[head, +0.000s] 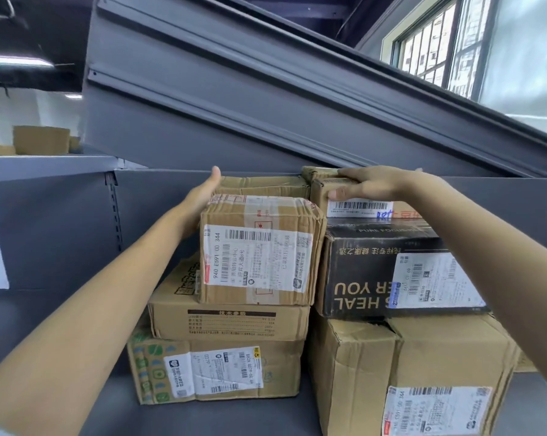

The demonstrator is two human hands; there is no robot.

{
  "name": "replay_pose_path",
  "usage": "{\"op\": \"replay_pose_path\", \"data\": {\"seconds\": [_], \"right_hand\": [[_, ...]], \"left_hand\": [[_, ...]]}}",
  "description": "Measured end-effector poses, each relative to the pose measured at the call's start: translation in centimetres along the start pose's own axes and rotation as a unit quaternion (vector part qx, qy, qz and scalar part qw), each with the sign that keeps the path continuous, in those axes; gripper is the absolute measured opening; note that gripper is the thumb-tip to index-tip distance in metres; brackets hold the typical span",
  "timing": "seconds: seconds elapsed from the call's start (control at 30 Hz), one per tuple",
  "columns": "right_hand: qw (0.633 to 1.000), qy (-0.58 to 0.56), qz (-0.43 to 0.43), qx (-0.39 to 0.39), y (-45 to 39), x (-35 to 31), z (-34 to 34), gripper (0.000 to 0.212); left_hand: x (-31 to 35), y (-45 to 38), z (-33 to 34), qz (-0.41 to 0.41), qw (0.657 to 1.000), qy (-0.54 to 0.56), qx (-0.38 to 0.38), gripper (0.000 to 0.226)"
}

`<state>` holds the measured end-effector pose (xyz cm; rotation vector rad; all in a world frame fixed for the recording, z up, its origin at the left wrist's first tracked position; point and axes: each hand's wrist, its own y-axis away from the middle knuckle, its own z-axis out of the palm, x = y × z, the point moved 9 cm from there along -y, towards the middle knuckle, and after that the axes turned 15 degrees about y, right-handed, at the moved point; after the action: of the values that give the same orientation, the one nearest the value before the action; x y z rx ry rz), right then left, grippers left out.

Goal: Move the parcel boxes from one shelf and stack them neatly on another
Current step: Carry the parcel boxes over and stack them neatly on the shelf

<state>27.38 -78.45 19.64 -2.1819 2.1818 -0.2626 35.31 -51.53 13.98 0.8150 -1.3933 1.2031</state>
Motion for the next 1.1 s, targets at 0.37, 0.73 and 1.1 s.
{"op": "replay_pose_path", "data": {"seconds": [0.37, 0.73, 1.1], "right_hand": [[0.967, -0.040, -0.157, 0.198, 8.6, -10.2, -4.1, 0.090], [0.960, 0.171, -0.105, 0.197, 7.5, -14.0, 0.1, 0.102], [0.909, 0.265, -0.089, 0.308, 9.5, -18.2, 2.7, 0.104]], "left_hand": [[0.4, 5.5, 0.0, 0.037, 0.988, 0.152, 0.010, 0.078], [1.0, 10.0, 2.5, 0.099, 0.988, 0.116, -0.021, 0.067], [-5.5, 12.1, -1.3, -0.028, 0.990, -0.136, -0.034, 0.066]]}}
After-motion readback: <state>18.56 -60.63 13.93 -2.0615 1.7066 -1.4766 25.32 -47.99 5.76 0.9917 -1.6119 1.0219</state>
